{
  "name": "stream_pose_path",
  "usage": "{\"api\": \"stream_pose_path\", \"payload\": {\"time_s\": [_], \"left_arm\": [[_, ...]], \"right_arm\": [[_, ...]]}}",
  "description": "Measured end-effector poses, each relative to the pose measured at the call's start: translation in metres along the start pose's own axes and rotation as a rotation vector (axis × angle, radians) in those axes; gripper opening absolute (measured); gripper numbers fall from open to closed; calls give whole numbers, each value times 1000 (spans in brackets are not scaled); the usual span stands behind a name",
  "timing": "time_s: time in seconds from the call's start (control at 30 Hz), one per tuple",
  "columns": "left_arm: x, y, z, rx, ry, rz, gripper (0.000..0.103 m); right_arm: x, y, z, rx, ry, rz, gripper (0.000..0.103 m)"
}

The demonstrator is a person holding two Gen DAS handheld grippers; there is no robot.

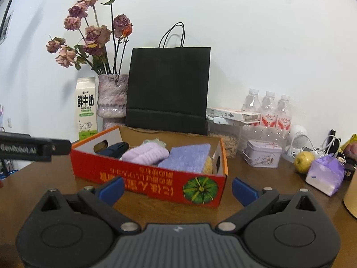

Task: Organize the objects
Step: 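Withdraw both tools toward the red rose and cream eraser on the table, then grasp the red rose with the right tool while the left tool approaches the eraser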

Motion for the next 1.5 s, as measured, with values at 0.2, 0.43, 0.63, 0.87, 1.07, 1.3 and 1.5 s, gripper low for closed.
{"api": "stream_pose_path", "payload": {"time_s": [0.2,0.43,0.63,0.87,1.07,1.3,1.5], "left_arm": [[29,9,-7,10,-40,45,103],[49,25,-8,32,-43,62,103],[69,33,-2,34,-36,113,103],[75,44,5,32,-28,121,103],[77,41,8,24,-19,138,103],[84,34,10,11,-21,179,103],[92,18,18,-27,-21,254,103]], "right_arm": [[19,23,-1,0,9,14,103],[44,48,-8,19,15,27,103],[74,67,-20,42,33,81,103],[90,67,-49,23,-66,173,103],[109,26,-65,-14,-133,356,102],[104,-8,-73,30,-117,371,99],[93,-10,-59,-16,-67,328,59]]}}
Point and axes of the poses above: each gripper's, at about its wrist camera, not at the fingertips, and y roughly against the way its jaws point, z to its left, x to its underside, the point moved 9 cm from there along -y, roughly the way its jaws point, and after that the axes turned 4 degrees about y, right-handed, at the moved point
